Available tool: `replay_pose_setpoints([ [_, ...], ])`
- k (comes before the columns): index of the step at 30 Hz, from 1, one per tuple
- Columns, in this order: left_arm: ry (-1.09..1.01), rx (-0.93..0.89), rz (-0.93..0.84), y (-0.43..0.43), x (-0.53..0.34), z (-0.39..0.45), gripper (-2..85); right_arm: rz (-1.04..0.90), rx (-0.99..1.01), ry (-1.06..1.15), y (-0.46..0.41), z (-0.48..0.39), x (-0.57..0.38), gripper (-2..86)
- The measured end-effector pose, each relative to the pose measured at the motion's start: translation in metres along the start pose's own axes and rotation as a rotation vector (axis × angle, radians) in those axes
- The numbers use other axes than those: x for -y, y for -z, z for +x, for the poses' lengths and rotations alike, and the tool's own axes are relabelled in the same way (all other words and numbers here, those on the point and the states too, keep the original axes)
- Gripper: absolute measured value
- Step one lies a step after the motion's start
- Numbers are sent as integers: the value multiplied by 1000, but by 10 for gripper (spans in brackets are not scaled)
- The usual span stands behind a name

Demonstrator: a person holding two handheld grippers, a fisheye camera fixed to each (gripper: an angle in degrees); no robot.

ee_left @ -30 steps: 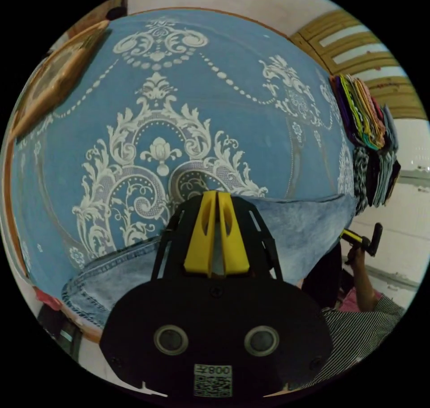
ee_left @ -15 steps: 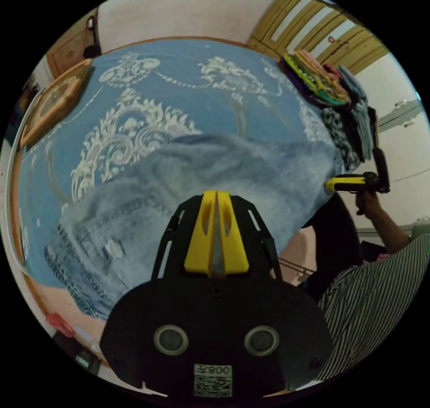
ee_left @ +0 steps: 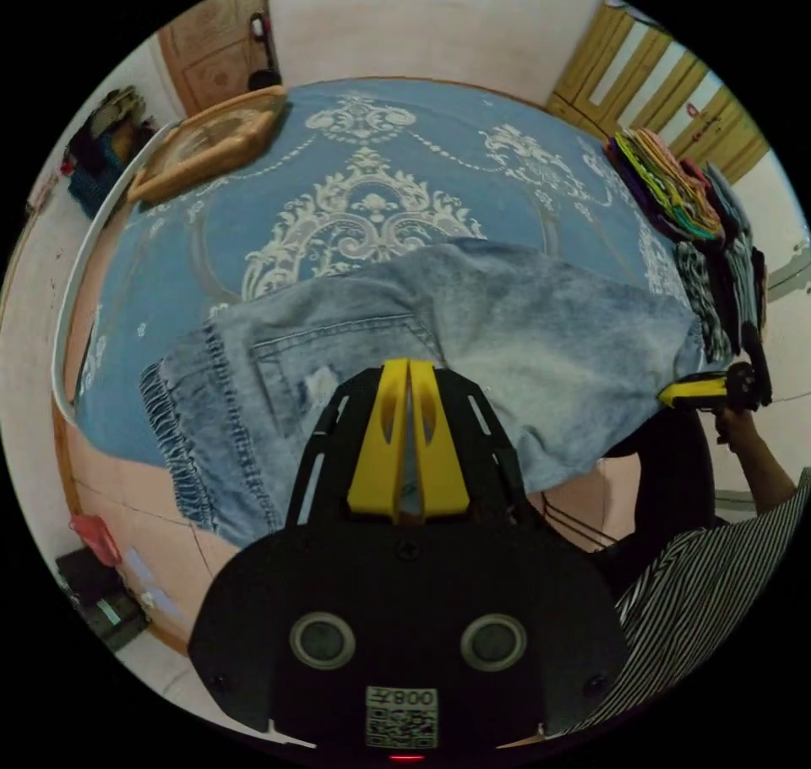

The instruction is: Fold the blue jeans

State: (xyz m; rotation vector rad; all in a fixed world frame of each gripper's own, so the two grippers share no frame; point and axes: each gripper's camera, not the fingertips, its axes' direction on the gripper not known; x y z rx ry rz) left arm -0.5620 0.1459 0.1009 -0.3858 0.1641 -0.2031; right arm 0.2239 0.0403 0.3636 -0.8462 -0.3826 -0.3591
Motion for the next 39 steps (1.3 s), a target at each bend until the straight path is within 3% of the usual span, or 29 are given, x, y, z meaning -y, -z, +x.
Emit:
replay_pose_setpoints([
  [4, 102, -12, -146, -34, -7, -6, 1, 11, -2, -43, -4, 12, -1, 0],
  [10, 108, 57, -63, -32, -10, 32, 1, -1, 6, -60, -12, 31, -27, 0],
  [14, 171, -21, -144, -63, -10, 53, 3, 14, 0, -112, -23, 54, -46, 1],
  [19, 183, -107, -56, -65, -4, 92, 6, 90, 88, -190, -22, 89, -87, 3],
  [24, -30, -274, 44, -68, 28, 189, 28, 306, 228, -430, -19, 143, -171, 12],
  [30, -369, -518, -31, -109, 95, 362, 79, 590, 428, -783, -38, 214, -287, 60],
  [39, -861, -503, -229, -174, 165, 660, 107, 724, 490, -926, -62, 282, -357, 95],
])
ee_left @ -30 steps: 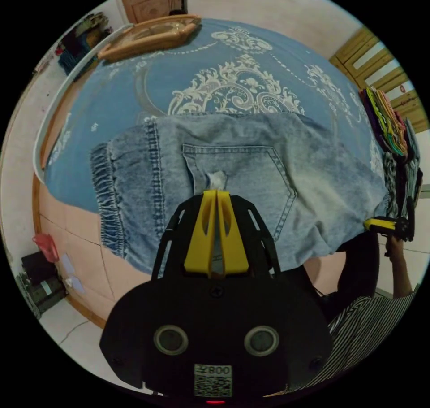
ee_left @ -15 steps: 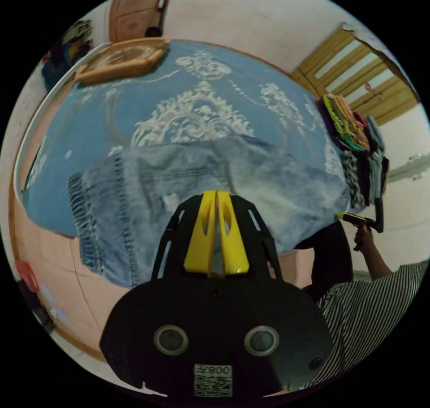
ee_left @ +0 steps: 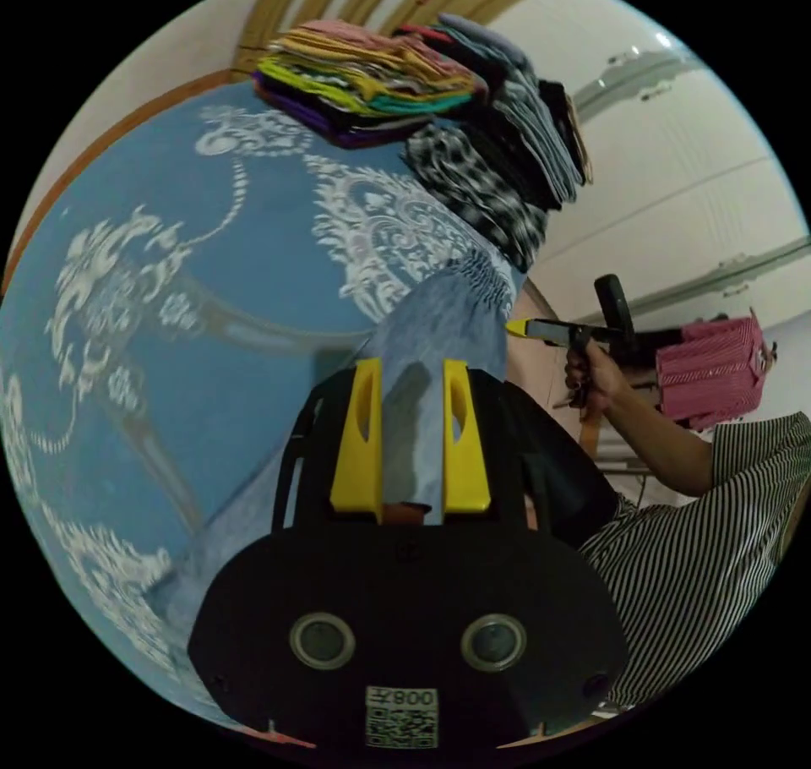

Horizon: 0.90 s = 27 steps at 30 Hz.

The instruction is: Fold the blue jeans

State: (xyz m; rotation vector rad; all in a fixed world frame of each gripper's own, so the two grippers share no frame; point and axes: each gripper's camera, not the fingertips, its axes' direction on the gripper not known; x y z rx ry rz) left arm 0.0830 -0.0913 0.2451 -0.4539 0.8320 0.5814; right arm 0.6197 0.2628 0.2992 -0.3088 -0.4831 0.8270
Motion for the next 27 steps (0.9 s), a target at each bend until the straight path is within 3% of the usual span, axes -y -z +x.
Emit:
replay_pose_setpoints([
  [12, -231, 56, -295, -149, 208, 74, 120, 11, 27, 8, 28, 61, 11, 91],
  [27, -219, -40, -306, -196, 283, 101, 33, -19, 160, 0, 46, 92, 4, 56],
])
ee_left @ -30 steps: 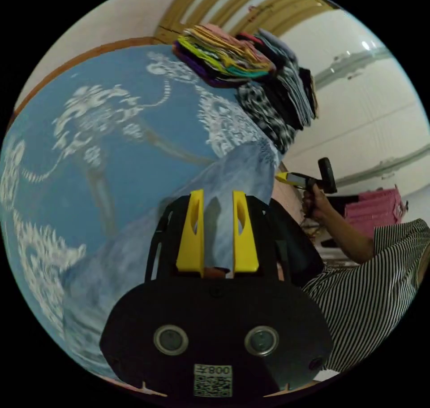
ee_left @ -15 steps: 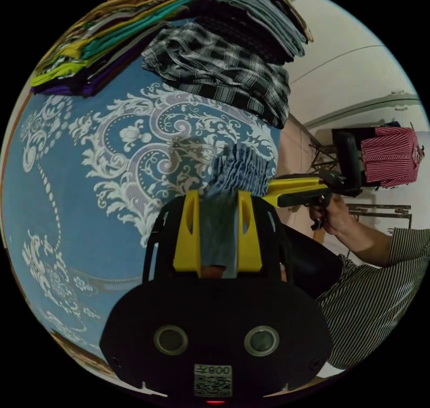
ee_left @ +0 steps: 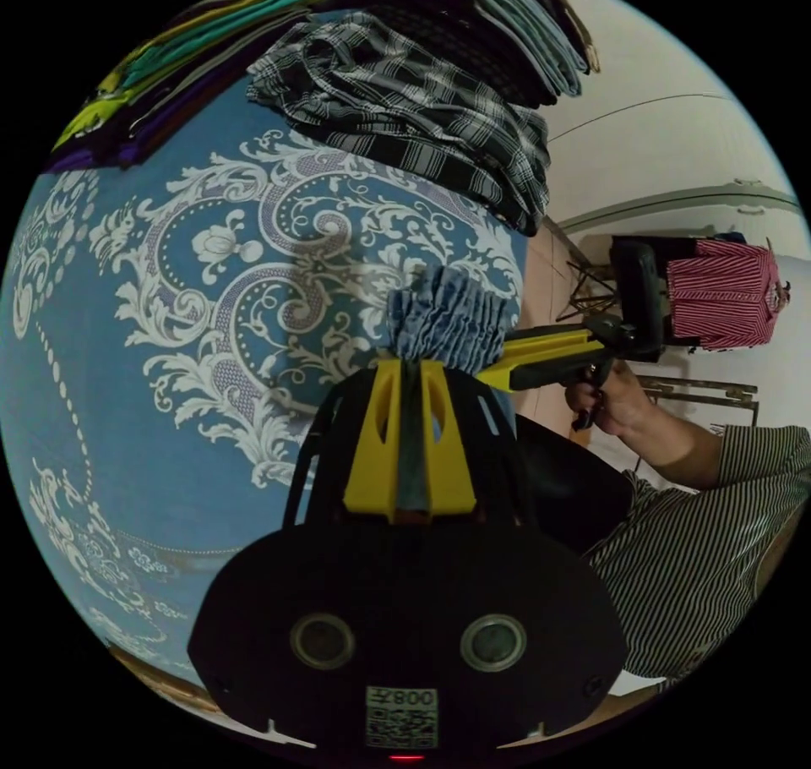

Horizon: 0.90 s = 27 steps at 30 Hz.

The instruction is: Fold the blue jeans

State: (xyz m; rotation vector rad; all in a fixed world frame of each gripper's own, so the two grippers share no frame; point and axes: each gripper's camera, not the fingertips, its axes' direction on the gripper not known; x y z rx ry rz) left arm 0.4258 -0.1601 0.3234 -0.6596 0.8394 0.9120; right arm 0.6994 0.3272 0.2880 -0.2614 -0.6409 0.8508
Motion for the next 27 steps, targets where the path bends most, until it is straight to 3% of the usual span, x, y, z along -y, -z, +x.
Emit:
replay_pose_setpoints([
  [13, -107, 42, 103, 53, -23, 43, 23, 42, 71, 126, 21, -64, -41, 28],
  [27, -246, 94, 345, 153, -193, 89, 18, 53, 75, 429, 6, -228, -117, 25],
])
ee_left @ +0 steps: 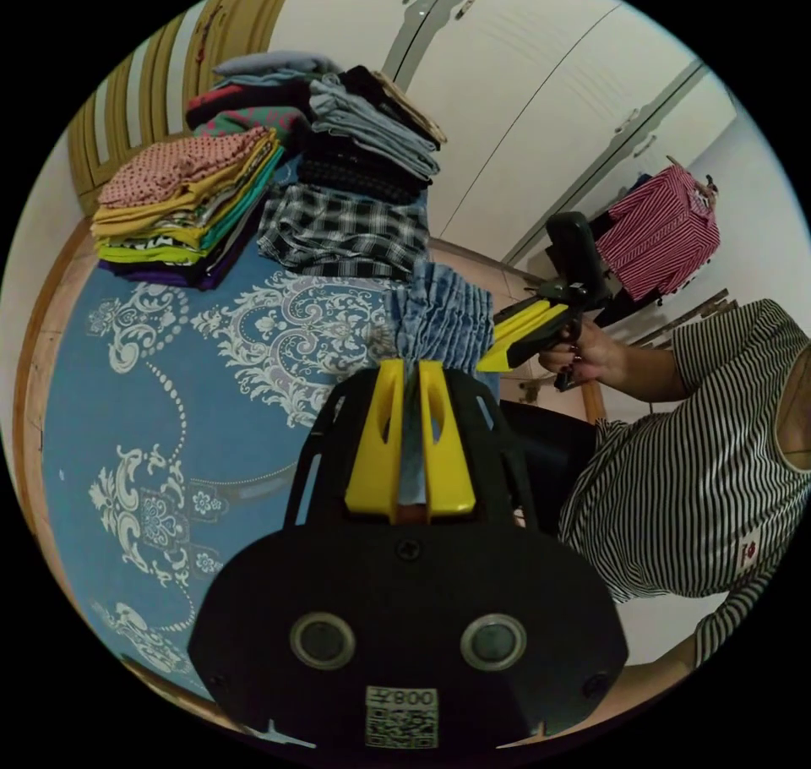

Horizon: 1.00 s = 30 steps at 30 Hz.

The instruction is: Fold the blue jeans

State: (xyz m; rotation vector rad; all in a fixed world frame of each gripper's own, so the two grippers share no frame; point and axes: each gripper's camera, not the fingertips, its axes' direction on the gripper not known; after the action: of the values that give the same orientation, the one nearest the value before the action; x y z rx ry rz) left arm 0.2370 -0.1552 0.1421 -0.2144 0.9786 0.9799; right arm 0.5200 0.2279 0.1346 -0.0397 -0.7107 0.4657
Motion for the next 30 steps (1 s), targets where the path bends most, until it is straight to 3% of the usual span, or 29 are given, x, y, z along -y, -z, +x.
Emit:
replay_pose_setpoints([
  [15, 117, -42, 248, 143, -249, 27, 32, -198, -60, 329, -134, -218, -1, 27],
  [30, 355, -107, 192, 203, -517, 12, 46, -487, -27, 429, -328, -340, -14, 27],
])
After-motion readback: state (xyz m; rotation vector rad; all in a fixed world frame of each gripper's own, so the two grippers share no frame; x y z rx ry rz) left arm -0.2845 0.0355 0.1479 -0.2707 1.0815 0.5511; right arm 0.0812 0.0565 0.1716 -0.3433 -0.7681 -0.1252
